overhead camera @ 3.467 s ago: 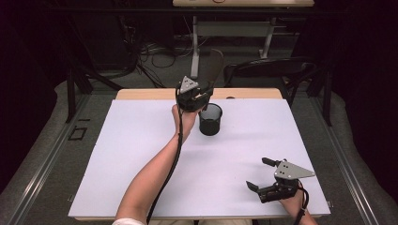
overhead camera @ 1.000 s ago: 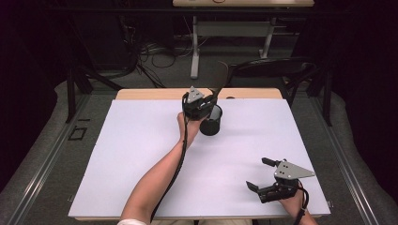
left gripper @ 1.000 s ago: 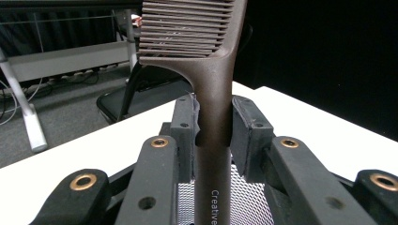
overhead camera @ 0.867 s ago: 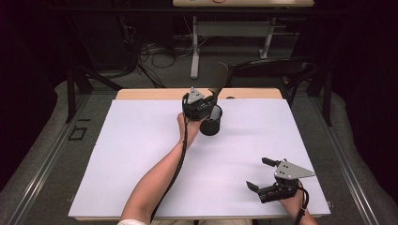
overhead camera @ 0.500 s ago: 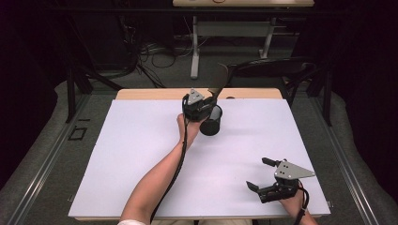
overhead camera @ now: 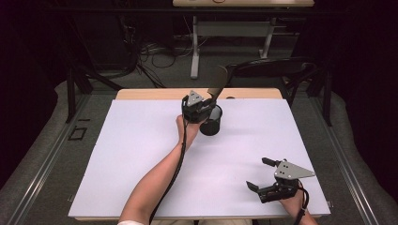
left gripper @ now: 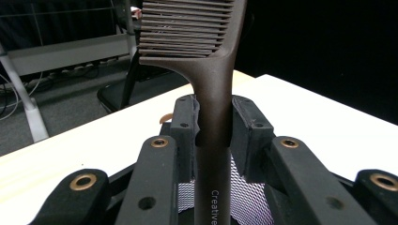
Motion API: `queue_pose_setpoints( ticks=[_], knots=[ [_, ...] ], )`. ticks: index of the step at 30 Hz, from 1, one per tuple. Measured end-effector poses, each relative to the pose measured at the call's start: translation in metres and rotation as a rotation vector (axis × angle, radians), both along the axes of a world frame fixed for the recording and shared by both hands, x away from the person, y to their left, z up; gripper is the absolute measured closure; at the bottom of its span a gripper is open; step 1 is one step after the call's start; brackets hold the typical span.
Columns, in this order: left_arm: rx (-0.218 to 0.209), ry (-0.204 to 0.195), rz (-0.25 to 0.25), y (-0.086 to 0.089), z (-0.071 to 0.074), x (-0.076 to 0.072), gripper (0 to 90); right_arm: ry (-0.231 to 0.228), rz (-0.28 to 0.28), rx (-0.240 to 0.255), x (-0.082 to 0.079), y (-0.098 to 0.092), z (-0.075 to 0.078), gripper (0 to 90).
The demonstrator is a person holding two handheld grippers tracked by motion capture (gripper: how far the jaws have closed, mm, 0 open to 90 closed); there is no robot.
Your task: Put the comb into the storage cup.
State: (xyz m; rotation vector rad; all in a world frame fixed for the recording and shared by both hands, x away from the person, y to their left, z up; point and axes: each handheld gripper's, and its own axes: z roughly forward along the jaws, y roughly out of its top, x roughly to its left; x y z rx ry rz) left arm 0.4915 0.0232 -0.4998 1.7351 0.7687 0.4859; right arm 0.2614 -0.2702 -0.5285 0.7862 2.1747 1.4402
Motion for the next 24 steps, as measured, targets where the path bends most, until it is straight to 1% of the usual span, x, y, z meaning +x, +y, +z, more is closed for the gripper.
queue_pose_setpoints(
  ticks=[5,10,12,20,24],
  knots=[
    [0.003,0.002,-0.006,0.0003,-0.0021,-0.0005,72.3,0.000,0.000,0.000,0.0000,-0.0001,0.0000,0.0],
    [0.010,0.009,-0.003,0.0008,-0.0035,-0.0010,72.4,0.000,-0.001,0.000,0.0000,0.0000,0.0000,0.0],
    [0.010,0.005,-0.001,0.0006,-0.0042,-0.0013,72.3,0.000,-0.001,0.001,0.0000,0.0002,-0.0001,0.0],
    [0.024,0.010,-0.014,-0.0002,-0.0057,-0.0022,72.4,0.003,0.002,-0.001,0.0000,-0.0002,0.0001,0.0],
    [0.029,0.014,-0.009,-0.0003,-0.0071,-0.0028,72.3,0.003,0.002,-0.001,0.0000,-0.0002,0.0001,0.0]
  ],
)
